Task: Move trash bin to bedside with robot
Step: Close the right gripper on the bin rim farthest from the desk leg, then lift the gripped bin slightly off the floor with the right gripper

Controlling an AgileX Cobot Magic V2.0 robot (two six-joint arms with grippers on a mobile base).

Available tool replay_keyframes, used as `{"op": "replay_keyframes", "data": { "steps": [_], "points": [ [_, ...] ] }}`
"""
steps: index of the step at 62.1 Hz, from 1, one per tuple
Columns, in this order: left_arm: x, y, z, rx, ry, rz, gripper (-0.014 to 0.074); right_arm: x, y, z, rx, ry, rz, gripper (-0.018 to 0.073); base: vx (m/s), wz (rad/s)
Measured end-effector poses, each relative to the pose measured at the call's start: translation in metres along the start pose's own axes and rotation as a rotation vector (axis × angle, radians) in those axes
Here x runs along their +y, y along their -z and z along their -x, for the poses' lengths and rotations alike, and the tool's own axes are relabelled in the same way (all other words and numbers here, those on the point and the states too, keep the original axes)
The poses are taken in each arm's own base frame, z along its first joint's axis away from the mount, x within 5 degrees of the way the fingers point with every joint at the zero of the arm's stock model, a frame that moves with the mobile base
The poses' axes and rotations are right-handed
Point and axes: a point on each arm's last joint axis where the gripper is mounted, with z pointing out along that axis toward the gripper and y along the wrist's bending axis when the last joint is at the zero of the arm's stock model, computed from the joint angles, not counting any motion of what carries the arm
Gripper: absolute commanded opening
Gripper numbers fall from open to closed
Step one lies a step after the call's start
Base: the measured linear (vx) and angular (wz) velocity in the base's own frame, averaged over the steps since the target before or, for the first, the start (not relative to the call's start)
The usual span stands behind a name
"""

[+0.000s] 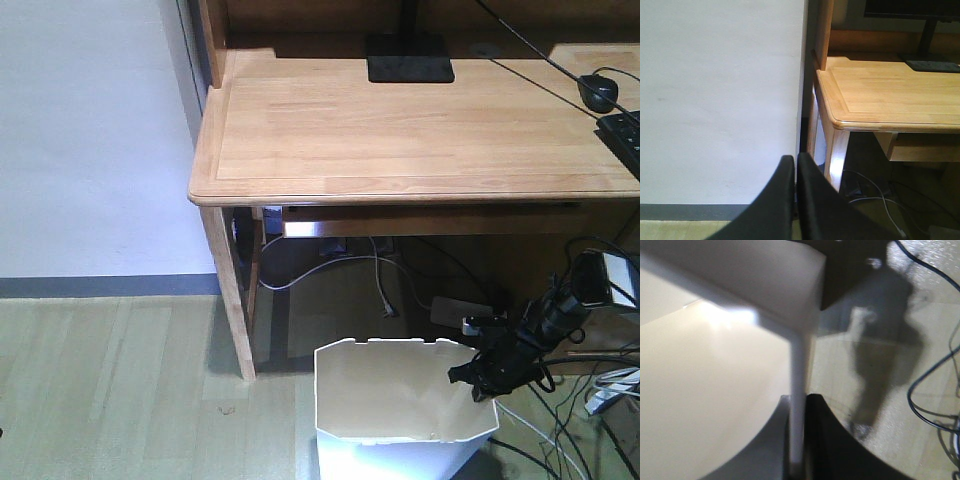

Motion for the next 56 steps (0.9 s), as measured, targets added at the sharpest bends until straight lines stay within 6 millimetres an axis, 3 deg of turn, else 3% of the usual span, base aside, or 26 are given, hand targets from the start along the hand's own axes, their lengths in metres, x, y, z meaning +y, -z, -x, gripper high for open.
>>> {"op": "replay_keyframes", "data": {
  "steps": [13,27,38,56],
  "points": [
    [0.000,0.000,0.000,0.000,0.000,0.000,-0.0006,0.006,0.010,0.008,-0.049,0.070,0.070,-0.0006,0.00,0.00],
    [0.000,0.000,0.000,0.000,0.000,0.000,-0.0006,0.003,0.045,0.018,-0.120,0.083,0.146,-0.0005,0.00,0.00],
    [0.000,0.000,0.000,0.000,0.000,0.000,-0.0006,0.001,0.079,0.007,-0.161,0.036,0.137,-0.0005,0.00,0.00],
    [0.000,0.000,0.000,0.000,0.000,0.000,-0.0006,0.004,0.130,-0.015,-0.210,0.121,0.040,-0.0005,0.00,0.00]
  ]
}}
